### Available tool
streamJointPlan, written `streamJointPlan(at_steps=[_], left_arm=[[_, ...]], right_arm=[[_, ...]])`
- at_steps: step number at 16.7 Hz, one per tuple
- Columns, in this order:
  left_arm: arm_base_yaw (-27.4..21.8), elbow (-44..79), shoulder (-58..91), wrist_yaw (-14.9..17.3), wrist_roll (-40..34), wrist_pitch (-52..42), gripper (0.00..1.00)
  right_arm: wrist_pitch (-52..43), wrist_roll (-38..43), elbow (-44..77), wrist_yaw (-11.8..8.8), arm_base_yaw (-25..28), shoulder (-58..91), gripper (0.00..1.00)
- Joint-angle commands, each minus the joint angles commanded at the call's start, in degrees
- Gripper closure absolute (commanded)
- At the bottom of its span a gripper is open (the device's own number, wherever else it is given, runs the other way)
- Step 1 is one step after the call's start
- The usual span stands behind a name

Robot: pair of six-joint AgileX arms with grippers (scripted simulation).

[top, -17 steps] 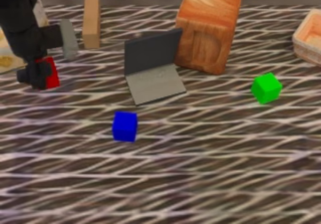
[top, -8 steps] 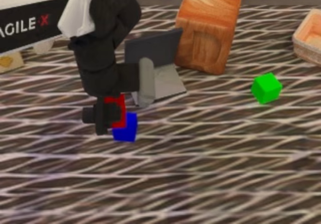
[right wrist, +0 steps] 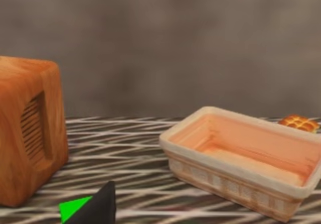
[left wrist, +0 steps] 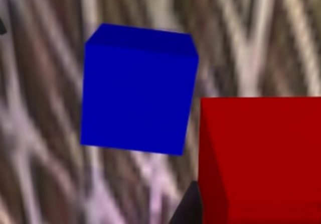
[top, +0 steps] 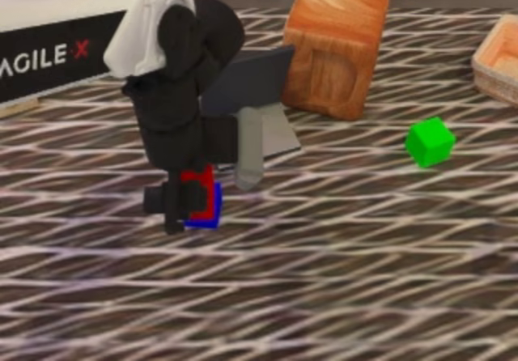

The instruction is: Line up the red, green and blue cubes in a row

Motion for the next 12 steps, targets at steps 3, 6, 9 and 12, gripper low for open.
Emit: streamJointPlan(at_steps=[3,6,9,12], left_arm=[[-0.1,-3.2,2.0,0.0,-0.4,5.5,1.00],[-0.6,-6.8,4.4,0.0,-0.6,11.8,1.00],[-0.7,-7.8,5.2,0.0,-0.6,13.3,1.00],[-0.7,-7.8,5.2,0.0,-0.6,13.3,0.92]], right_arm=[[0.0,0.0,0.0,0.0,0.0,0.0,0.00],[0.0,0.0,0.0,0.0,0.0,0.0,0.00],[0.0,0.0,0.0,0.0,0.0,0.0,0.00],[0.0,0.0,0.0,0.0,0.0,0.0,0.00]])
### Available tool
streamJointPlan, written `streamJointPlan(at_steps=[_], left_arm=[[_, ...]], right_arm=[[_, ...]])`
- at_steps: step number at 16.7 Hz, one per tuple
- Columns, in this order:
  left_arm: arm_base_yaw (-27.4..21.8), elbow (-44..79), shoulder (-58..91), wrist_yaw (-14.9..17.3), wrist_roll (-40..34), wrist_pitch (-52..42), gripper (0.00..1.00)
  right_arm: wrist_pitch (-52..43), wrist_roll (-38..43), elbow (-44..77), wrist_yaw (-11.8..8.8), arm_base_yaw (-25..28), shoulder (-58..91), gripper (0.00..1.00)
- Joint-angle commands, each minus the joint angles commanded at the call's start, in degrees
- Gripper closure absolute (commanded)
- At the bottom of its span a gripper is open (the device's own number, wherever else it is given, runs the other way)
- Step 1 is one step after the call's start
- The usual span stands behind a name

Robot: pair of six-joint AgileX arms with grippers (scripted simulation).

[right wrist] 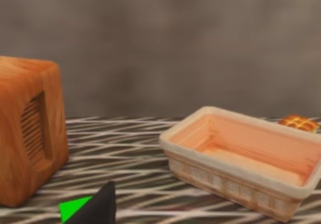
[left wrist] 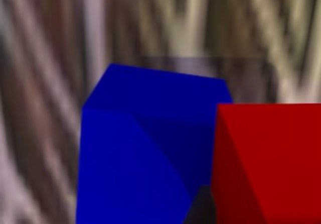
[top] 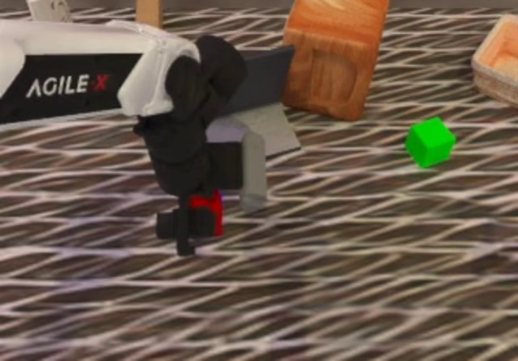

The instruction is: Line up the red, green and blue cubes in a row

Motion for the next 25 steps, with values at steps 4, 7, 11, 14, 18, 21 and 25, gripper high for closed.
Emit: streamJointPlan(at_steps=[4,7,11,14,18,21,25], left_arm=[[0.0,0.0,0.0,0.0,0.0,0.0,0.62],[0.0,0.0,0.0,0.0,0.0,0.0,0.40],[0.0,0.0,0.0,0.0,0.0,0.0,0.10],[0.0,0.0,0.0,0.0,0.0,0.0,0.00],[0.0,0.0,0.0,0.0,0.0,0.0,0.00],[0.6,0.2,-3.0,0.4,-0.5,-0.7,0.00],[0.9,3.3,-4.3,0.4,-0.4,-5.1,0.00]], right_arm=[[0.0,0.0,0.0,0.0,0.0,0.0,0.00],[0.0,0.0,0.0,0.0,0.0,0.0,0.00],[0.0,0.0,0.0,0.0,0.0,0.0,0.00],[0.0,0.0,0.0,0.0,0.0,0.0,0.00],[0.0,0.0,0.0,0.0,0.0,0.0,0.00],[0.0,0.0,0.0,0.0,0.0,0.0,0.00],[0.0,0.0,0.0,0.0,0.0,0.0,0.00]])
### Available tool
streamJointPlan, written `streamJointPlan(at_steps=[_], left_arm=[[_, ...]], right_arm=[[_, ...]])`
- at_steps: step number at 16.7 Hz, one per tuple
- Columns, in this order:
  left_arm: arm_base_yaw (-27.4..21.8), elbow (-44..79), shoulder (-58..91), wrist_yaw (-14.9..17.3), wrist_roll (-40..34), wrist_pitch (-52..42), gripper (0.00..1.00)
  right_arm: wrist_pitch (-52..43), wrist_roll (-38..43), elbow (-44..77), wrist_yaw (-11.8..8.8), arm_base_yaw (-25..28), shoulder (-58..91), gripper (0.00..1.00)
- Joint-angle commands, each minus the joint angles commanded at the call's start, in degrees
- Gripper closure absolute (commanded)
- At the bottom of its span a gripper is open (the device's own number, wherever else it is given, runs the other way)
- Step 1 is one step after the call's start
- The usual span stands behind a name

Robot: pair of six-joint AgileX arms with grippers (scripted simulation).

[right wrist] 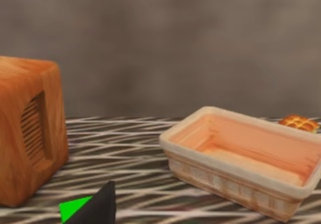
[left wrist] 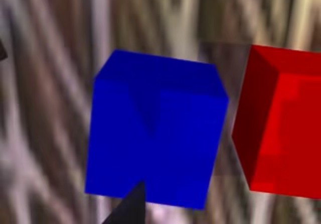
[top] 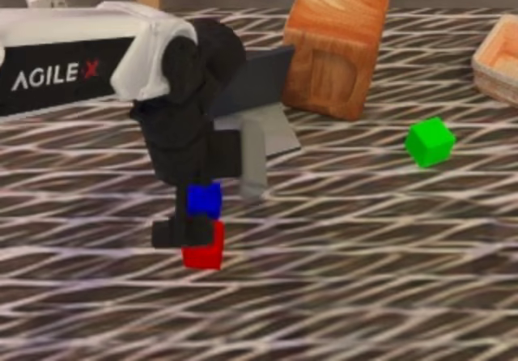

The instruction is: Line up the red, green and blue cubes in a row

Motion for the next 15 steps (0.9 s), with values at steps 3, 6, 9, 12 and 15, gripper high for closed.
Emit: streamJointPlan(at_steps=[3,6,9,12,15], left_arm=[[0.5,4.1,-2.2,0.0,0.0,-7.2,0.00],[0.8,6.3,-3.7,0.0,-0.1,-10.1,0.00],[0.5,6.2,-3.5,0.0,-0.1,-10.0,0.00],[1.2,4.9,-4.9,-0.1,-0.6,-9.1,0.00],[3.8,-0.2,-10.7,-0.5,-3.2,-5.5,0.00]], right_arm=[[0.0,0.0,0.0,0.0,0.0,0.0,0.00],[0.0,0.0,0.0,0.0,0.0,0.0,0.00],[0.0,0.0,0.0,0.0,0.0,0.0,0.00],[-1.2,-0.1,1.7,-0.1,0.3,1.7,0.00],[-6.0,-0.7,8.8,-0.3,1.3,8.7,0.00]])
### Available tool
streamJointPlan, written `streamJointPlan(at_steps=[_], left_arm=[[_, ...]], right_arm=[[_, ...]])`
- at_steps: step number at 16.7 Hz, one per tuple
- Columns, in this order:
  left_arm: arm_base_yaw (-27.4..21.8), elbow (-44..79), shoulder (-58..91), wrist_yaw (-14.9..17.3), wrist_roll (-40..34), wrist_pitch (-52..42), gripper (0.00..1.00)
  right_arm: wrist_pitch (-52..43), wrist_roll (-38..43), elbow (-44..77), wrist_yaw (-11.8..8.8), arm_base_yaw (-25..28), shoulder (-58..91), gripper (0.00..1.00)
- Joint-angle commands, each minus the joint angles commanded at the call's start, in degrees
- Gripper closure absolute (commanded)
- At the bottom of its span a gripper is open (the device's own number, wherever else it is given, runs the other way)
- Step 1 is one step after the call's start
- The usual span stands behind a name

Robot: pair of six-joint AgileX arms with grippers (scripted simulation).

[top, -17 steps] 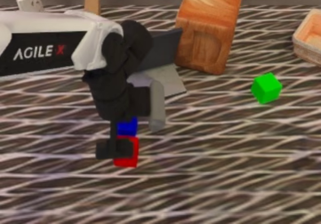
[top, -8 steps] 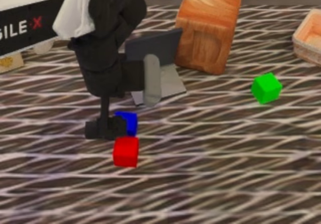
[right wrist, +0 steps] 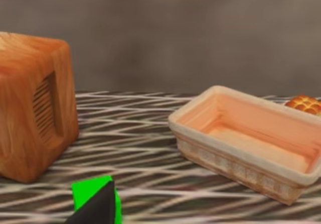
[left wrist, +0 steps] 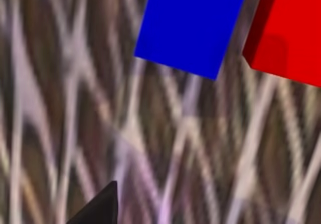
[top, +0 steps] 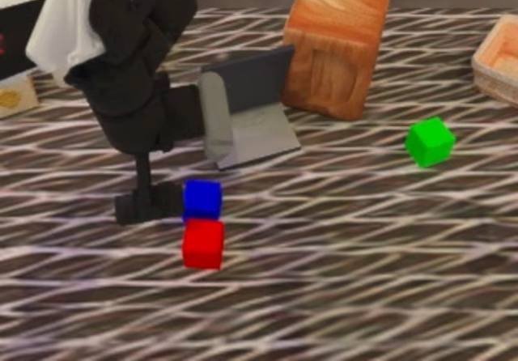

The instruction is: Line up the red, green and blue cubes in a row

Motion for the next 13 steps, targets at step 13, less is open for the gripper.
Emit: streamJointPlan(at_steps=[13], left_arm=[[20.9,-51.7,-63.5,-1.1,-30.6,33.2,0.00]], right_arm=[[-43.0,-5.4,68.6,0.7,6.9,79.3,0.00]])
